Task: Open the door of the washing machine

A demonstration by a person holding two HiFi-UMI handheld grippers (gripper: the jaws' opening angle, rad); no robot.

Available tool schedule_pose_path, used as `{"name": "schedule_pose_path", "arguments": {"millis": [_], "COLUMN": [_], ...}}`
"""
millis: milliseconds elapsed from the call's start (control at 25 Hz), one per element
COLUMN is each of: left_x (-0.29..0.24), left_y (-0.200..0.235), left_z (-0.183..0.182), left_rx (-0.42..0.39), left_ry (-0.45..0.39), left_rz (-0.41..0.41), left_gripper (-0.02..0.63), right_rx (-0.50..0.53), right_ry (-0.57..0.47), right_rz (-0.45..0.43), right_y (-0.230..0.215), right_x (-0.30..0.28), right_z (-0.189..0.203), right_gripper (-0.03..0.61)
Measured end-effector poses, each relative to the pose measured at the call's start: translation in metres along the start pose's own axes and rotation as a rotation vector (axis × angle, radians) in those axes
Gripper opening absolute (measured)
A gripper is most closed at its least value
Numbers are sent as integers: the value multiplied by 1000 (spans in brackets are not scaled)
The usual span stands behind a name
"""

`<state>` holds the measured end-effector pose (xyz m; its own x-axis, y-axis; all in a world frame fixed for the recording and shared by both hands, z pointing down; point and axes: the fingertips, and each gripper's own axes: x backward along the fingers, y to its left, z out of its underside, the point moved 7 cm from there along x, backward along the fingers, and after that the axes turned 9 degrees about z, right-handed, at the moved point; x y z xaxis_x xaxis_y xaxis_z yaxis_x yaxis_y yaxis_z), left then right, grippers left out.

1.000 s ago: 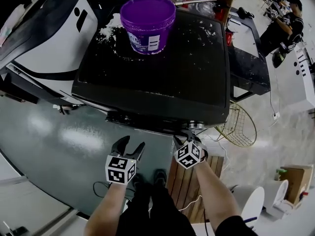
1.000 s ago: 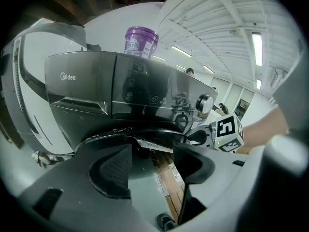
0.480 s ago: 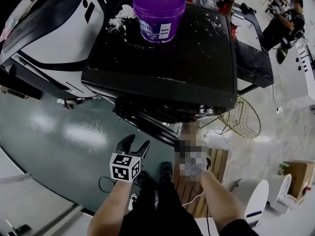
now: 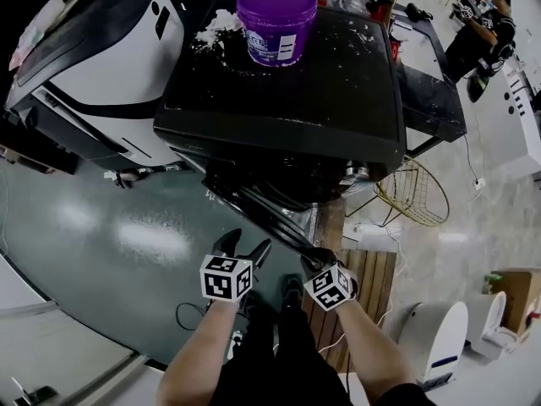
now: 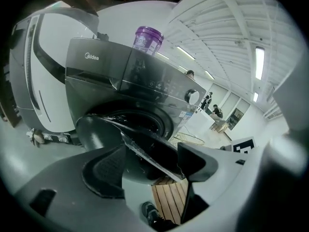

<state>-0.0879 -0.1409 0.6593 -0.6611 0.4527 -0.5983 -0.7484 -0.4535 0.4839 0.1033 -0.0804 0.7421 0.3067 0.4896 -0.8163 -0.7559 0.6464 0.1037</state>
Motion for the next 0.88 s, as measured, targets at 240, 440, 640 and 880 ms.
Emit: {"name": "schedule_pose_path", "arguments": {"millis": [240, 440, 640, 880], "left_x": [-1, 1, 13, 36], "left_y": [-5, -2, 4, 19], "left_z": [9, 24, 36, 60], "left_rx": [22, 78, 82, 52], "left_ry": [32, 68, 86, 159], "left_rz": [-15, -39, -104, -157], "left_gripper": [348, 348, 344, 290], "right_rx": [-39, -28, -78, -79], "right_ry": [-8, -58, -145, -220], "right_rz": [-113, -135, -91, -86], "right_y": [30, 37, 24, 19], "right_x": [27, 51, 76, 103], "right_z": [7, -5, -34, -71], "right_gripper": [84, 86, 86, 86]}}
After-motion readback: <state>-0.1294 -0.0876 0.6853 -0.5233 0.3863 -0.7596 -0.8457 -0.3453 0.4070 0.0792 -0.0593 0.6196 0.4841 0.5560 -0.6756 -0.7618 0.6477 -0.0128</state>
